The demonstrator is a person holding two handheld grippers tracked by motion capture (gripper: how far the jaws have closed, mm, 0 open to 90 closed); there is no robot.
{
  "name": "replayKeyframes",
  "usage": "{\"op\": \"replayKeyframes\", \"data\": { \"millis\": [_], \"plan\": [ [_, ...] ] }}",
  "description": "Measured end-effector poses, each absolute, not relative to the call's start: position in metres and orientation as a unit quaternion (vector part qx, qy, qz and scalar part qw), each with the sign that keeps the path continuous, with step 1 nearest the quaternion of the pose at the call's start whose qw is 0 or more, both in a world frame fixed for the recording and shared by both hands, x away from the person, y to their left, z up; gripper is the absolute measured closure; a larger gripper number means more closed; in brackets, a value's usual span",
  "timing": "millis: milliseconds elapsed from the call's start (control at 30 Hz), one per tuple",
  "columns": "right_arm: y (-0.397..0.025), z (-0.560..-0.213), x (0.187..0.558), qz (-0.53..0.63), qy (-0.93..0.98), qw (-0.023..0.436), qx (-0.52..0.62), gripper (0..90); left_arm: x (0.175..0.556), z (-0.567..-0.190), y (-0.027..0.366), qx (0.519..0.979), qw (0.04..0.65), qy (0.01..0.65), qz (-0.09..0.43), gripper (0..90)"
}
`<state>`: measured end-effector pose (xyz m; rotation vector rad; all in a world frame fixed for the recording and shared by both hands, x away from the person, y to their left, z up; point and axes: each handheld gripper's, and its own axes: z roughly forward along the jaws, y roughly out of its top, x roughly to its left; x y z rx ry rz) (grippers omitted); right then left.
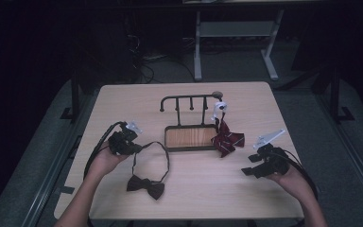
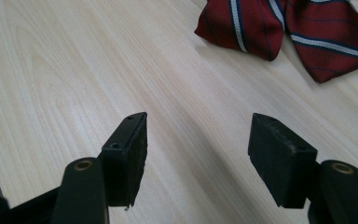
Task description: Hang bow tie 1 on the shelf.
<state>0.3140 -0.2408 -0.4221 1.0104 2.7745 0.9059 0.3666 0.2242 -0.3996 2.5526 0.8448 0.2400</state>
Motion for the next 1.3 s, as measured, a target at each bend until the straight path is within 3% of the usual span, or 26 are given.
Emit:
{"op": "replayKeyframes", "data": {
  "millis": [1300],
  "plan": [
    [-0.245,-0.424,0.313,0.294,0.897,0.032,0.33,36.4,0.348,-0.34,0.205,0.94,0.243,0.233,0.063,90.0]
  ]
}}
